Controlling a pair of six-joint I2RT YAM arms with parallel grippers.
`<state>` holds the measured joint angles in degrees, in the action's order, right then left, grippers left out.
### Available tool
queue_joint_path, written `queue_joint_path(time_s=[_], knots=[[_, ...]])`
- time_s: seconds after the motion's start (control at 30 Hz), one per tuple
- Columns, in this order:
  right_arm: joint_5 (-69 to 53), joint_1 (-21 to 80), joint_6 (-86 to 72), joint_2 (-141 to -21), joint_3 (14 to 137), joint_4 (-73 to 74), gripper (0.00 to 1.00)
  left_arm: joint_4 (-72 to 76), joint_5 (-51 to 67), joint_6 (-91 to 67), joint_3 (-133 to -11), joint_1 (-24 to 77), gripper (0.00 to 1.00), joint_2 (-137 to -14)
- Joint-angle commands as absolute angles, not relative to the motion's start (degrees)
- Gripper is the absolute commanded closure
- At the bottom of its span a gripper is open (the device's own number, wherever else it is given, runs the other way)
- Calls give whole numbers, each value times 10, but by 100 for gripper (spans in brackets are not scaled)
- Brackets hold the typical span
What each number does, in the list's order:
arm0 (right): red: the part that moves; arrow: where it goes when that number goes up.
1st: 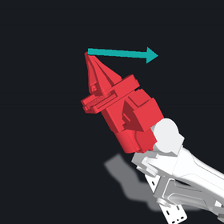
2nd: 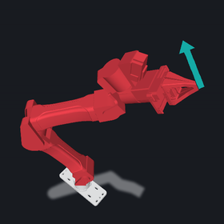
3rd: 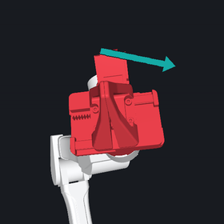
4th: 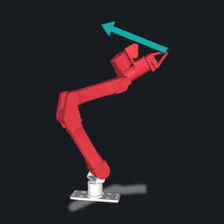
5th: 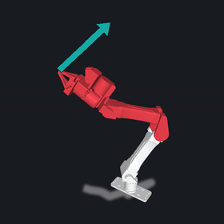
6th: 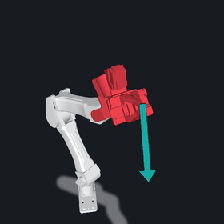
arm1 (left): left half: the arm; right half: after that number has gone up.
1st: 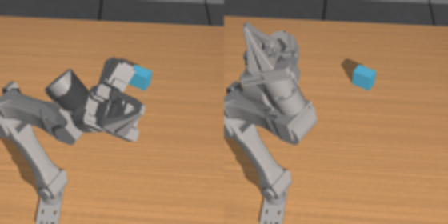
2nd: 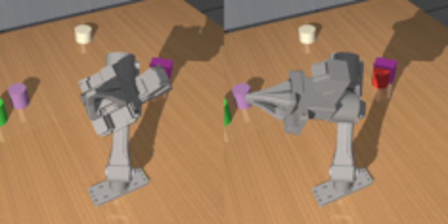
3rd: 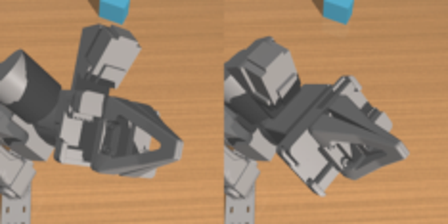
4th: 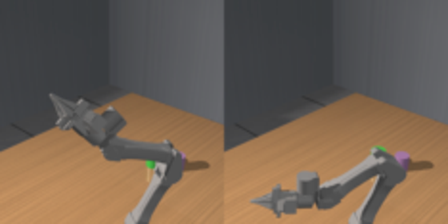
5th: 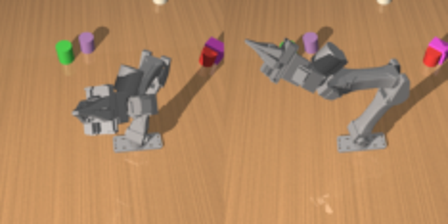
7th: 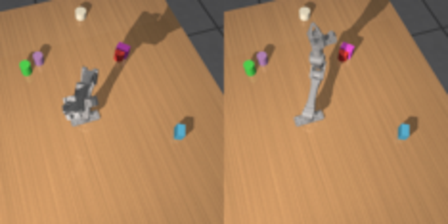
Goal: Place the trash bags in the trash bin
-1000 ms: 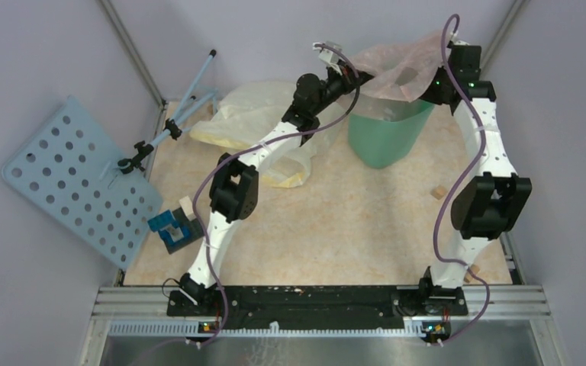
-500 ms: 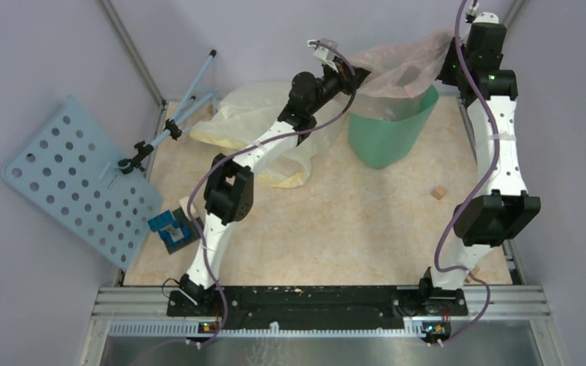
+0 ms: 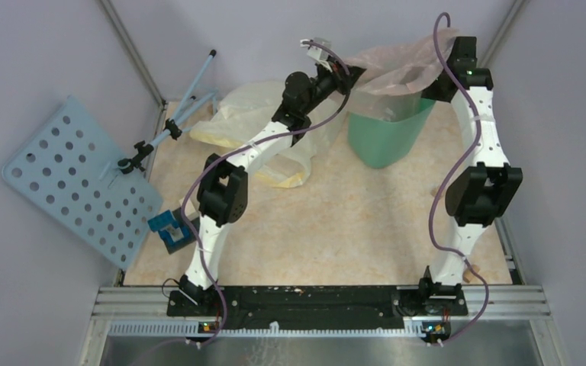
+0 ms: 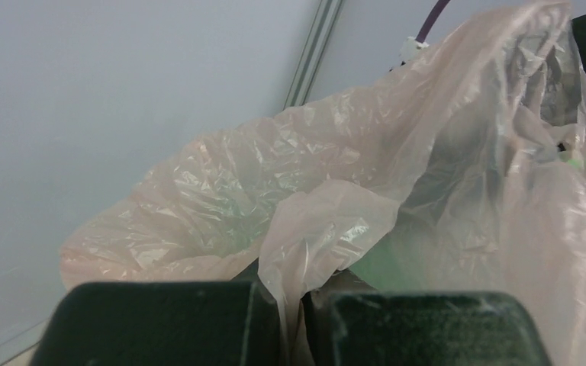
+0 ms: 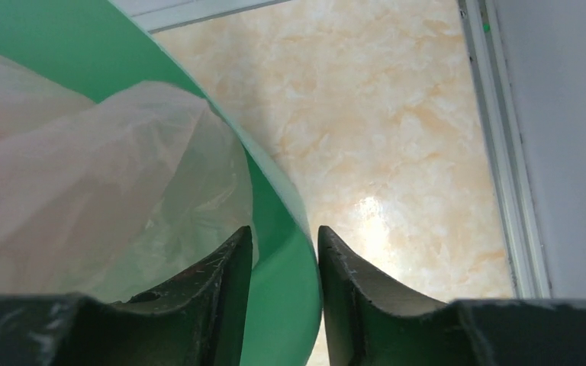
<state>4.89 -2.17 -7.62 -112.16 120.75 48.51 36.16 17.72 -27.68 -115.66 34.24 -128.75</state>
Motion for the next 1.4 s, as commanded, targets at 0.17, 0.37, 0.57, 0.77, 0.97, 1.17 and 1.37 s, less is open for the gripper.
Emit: queue_joint_path(time_s=[0.17,0.37,0.57,0.77,0.97,1.17,1.37], knots=[[8,-23,-91,-1075,1190,488,89,387,199,-272,-1102,325,100,-1202],[10,-10,-85,-1040,1147,508,100,384,213,-268,-1035,312,100,-1138],[19,26,-97,-972,1074,513,100,364,228,-266,-957,303,100,-1051],[61,77,-142,-933,1040,568,100,299,214,-247,-891,301,100,-966],[69,130,-166,-866,962,576,100,236,210,-228,-830,297,100,-886],[70,165,-190,-789,896,591,100,162,228,-203,-790,295,100,-806],[103,258,-224,-749,869,600,100,104,219,-187,-739,295,100,-720]])
